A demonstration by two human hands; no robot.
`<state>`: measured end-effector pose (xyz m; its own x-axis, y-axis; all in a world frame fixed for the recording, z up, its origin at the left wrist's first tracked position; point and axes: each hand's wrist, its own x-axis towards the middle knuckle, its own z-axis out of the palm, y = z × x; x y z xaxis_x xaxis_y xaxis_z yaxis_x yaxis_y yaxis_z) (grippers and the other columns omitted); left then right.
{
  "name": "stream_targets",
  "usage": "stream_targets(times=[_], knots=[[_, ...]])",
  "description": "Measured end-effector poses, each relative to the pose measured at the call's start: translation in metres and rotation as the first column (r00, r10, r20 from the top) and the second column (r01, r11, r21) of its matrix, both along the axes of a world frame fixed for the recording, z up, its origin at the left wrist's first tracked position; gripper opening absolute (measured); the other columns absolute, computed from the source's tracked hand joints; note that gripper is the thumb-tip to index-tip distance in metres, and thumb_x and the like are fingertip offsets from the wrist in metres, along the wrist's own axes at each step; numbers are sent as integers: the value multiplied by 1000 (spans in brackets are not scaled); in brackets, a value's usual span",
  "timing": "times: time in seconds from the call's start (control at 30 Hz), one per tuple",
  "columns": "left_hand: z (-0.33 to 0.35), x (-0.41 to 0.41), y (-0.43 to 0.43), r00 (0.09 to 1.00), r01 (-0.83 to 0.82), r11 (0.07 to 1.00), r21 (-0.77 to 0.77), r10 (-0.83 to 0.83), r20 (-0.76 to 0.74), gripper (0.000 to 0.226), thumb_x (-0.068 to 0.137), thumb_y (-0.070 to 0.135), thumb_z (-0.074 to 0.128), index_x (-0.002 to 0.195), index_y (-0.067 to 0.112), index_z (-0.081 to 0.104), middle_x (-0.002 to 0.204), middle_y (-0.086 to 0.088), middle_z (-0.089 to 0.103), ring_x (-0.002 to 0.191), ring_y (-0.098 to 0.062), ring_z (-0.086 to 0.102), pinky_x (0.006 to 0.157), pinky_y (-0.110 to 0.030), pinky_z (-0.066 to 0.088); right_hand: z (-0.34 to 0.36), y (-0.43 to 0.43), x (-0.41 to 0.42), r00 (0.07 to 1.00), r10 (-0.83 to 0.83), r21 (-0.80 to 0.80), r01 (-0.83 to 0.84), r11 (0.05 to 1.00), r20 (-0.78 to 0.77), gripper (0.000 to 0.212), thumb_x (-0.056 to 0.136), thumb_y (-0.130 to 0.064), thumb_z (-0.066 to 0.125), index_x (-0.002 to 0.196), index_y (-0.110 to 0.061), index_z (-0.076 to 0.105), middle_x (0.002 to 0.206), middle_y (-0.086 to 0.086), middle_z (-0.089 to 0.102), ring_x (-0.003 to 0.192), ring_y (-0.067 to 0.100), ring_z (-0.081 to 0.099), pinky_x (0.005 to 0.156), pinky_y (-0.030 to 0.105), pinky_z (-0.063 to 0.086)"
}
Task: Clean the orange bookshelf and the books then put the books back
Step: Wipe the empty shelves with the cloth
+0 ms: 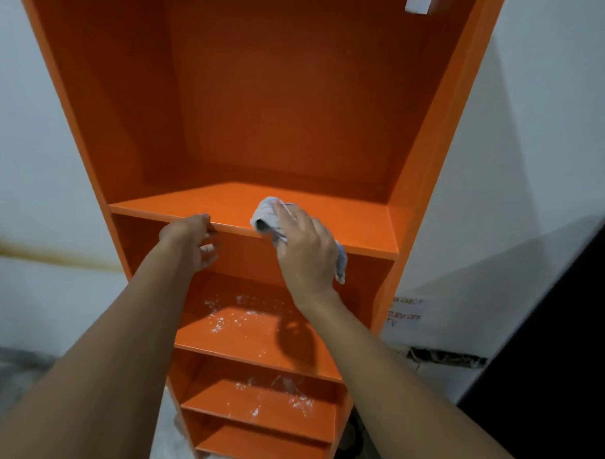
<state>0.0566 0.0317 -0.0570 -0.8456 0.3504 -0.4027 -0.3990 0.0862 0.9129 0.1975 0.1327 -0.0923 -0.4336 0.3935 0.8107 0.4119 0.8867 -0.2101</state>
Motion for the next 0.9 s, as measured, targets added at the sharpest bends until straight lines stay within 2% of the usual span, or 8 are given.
stream_targets(times=[0.2, 0.33, 0.47, 0.53, 0.6, 0.73, 0.83, 0.9], knots=[[-1, -10, -13, 1000, 15, 999, -42, -16, -18, 24, 98, 32, 49, 106, 12, 59, 97, -6, 60, 79, -22, 58, 69, -36, 49, -12, -18, -42, 988, 152, 184, -144, 972, -35, 43, 87, -3, 45, 121, -16, 68, 115, 1, 70, 100, 22, 66, 83, 34, 52], [-3, -36, -39, 913, -301, 933, -197, 223, -342, 47, 93, 32, 46, 134, 8, 46, 132, -15, 48, 109, -36, 53, 95, -46, 48, -17, -30, -70, 974, 227, 222, -222, 949, 5, 45, 88, -2, 45, 125, -15, 66, 122, 2, 67, 109, 23, 63, 91, 36, 51], [0, -69, -71, 788, -339, 935, -102, 223, -574, 53, 103, 38, 31, 151, 15, 30, 153, -12, 34, 136, -32, 39, 109, -46, 37, -22, -43, -99, 955, 292, 288, -293, 912, 50, 43, 93, 0, 43, 127, -14, 64, 128, 3, 65, 117, 25, 61, 95, 38, 50], [2, -84, -82, 763, -276, 961, 2, 221, -608, 43, 104, 36, 28, 130, 13, 54, 129, -10, 57, 118, -27, 53, 95, -40, 46, -24, -51, -117, 954, 294, 303, -299, 905, 62, 43, 94, 0, 43, 128, -14, 64, 129, 3, 64, 120, 25, 59, 97, 39, 49], [5, -94, -93, 778, -209, 975, 72, 210, -593, 40, 104, 36, 26, 98, 18, 61, 100, -2, 62, 95, -19, 57, 78, -32, 45, -24, -66, -138, 950, 303, 299, -310, 903, 69, 44, 93, 0, 42, 129, -13, 64, 130, 4, 64, 123, 25, 58, 98, 39, 48], [7, -106, -108, 821, -115, 989, 90, 146, -553, 51, 106, 41, 19, 124, 18, 61, 115, 3, 62, 103, -15, 58, 88, -30, 41, -19, -92, -178, 928, 365, 271, -373, 888, 80, 45, 91, 2, 37, 125, -9, 65, 127, 8, 66, 120, 29, 60, 94, 41, 53], [9, -113, -118, 841, -70, 995, 71, 97, -532, 54, 105, 42, 21, 129, 13, 60, 123, -2, 64, 112, -19, 59, 99, -35, 45, -17, -105, -206, 893, 426, 246, -450, 859, 147, 38, 91, -1, 48, 124, -8, 66, 124, 9, 67, 119, 29, 60, 94, 41, 53], [9, -117, -123, 842, -58, 997, 41, 71, -535, 54, 105, 42, 21, 129, 14, 60, 121, -2, 64, 109, -19, 60, 91, -32, 47, -18, -110, -213, 848, 462, 225, -519, 825, 259, 27, 92, -5, 57, 117, -5, 69, 119, 11, 69, 117, 27, 61, 93, 39, 53]])
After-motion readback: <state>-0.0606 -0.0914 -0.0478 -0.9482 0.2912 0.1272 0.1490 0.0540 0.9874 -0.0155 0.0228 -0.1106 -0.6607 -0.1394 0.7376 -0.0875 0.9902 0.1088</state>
